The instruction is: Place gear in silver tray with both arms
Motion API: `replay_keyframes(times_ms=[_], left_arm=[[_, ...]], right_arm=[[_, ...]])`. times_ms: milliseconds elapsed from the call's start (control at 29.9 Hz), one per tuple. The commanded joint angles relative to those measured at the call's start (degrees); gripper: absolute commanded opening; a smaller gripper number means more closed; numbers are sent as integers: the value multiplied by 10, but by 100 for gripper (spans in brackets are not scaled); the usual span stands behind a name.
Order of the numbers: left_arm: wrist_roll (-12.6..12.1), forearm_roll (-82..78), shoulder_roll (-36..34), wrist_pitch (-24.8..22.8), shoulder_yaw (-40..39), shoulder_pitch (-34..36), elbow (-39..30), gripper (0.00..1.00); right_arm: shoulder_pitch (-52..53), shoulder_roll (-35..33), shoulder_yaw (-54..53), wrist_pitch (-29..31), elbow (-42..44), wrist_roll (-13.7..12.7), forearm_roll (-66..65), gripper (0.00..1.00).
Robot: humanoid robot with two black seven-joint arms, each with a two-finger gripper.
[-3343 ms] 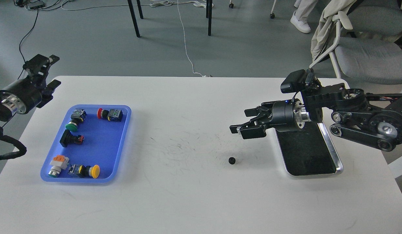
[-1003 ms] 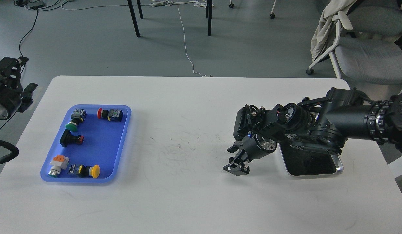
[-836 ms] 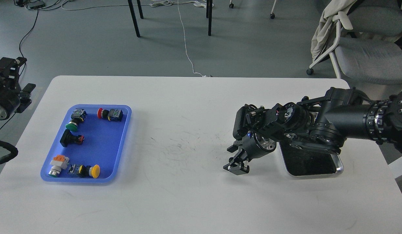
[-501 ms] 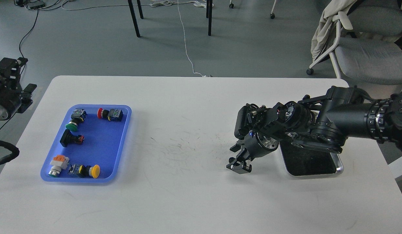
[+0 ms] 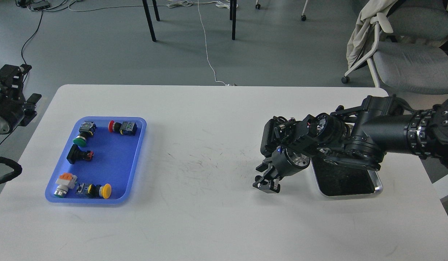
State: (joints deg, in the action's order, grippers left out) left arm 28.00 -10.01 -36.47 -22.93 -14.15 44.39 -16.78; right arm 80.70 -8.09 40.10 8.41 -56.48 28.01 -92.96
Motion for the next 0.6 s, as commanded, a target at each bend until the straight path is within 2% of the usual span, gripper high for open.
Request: replay_keyframes(times_ms=[0, 134, 201, 401, 568], left_arm=[[0, 0, 0, 0, 0, 0, 0, 98], [0, 0, 0, 0, 0, 0, 0, 98], [0, 0, 0, 0, 0, -1, 0, 98], [0, 0, 0, 0, 0, -8, 0, 98], [0, 0, 0, 0, 0, -9, 0, 98]], right_arm=[[1, 0, 1, 9, 1, 0, 0, 48], [1, 0, 0, 12, 1, 0, -13, 46], [2, 0, 0, 15, 1, 0, -15, 42], [2, 1, 0, 16, 1, 0, -14, 37], [2, 4, 0, 16, 1, 0, -14, 36]])
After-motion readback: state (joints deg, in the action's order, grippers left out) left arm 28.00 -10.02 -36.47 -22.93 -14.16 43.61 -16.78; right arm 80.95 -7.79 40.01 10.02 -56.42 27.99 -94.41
